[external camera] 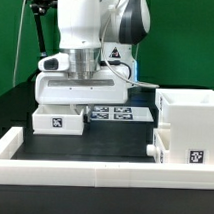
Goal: Assemble drawer
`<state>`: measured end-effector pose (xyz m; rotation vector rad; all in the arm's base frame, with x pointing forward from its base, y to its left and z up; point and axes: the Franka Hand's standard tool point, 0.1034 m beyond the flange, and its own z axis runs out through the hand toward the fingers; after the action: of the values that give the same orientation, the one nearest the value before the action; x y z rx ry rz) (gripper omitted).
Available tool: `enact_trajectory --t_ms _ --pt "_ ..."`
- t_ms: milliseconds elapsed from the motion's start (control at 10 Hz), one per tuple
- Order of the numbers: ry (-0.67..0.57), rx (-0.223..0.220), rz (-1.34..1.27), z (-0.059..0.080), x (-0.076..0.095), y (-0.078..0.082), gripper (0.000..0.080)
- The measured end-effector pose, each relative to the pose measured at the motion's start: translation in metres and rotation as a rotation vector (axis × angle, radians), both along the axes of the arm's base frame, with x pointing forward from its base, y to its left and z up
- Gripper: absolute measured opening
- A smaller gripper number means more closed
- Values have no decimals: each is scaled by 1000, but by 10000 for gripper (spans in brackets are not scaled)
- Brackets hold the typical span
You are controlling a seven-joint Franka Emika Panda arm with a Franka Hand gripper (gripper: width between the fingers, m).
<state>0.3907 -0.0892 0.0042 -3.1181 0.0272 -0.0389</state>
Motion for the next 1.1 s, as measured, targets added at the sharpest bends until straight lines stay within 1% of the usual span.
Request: enact_trajectory --t_ms 600,700,900,1000,1100 --pt "0 0 2 0 0 0 41" --pt "2 2 9 1 1 2 41" --pt "5 9 67 21 14 23 41" --pt "12 15 108 32 20 29 42" --pt "18 21 128 43 27 30 42"
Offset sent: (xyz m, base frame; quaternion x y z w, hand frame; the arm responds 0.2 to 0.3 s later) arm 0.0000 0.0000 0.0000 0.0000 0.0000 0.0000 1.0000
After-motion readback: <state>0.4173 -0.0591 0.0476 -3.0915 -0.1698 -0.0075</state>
